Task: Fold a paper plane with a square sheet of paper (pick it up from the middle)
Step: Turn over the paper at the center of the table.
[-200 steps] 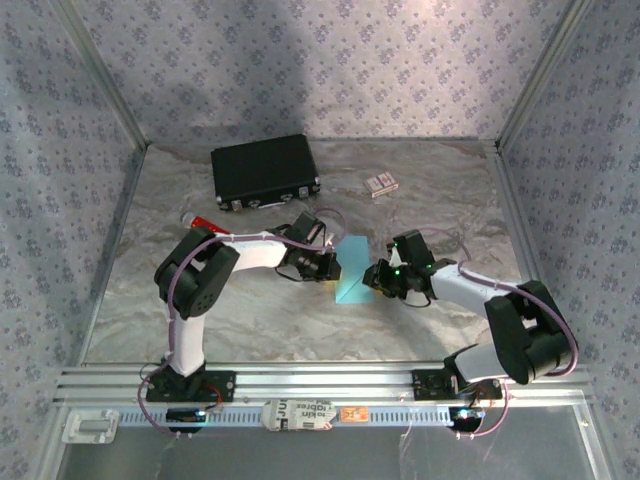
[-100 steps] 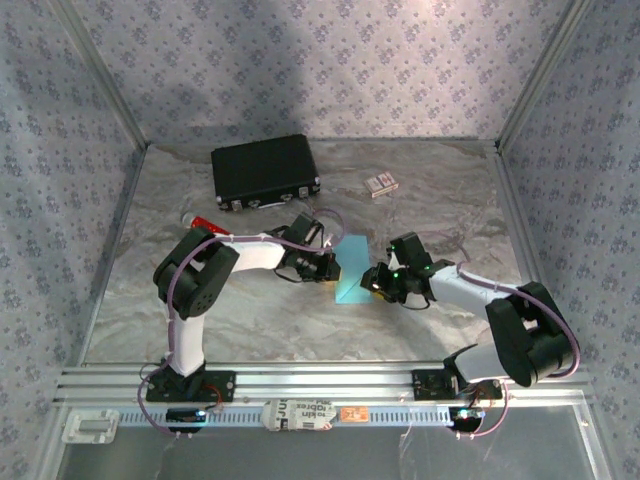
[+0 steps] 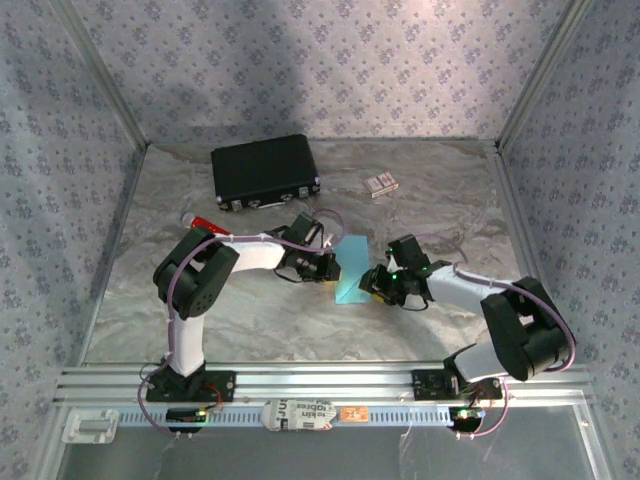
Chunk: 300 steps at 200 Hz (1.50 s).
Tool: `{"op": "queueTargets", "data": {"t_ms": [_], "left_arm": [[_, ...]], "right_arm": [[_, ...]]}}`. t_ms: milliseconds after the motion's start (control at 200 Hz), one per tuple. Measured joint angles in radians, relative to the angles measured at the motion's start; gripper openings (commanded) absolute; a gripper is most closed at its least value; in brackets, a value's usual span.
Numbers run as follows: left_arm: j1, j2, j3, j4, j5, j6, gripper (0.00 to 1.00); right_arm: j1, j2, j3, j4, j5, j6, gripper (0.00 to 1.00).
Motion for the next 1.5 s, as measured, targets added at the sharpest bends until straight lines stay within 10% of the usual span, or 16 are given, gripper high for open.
{"op": "queueTargets", "data": {"t_ms": [1499], "left_arm": [[0.0,0.0,-0.002,0.005,0.003,-0.023,0.08]], "right_arm": [[-0.108,0.162,0.028,0.307,-0.09,0.028,0.32]]}}
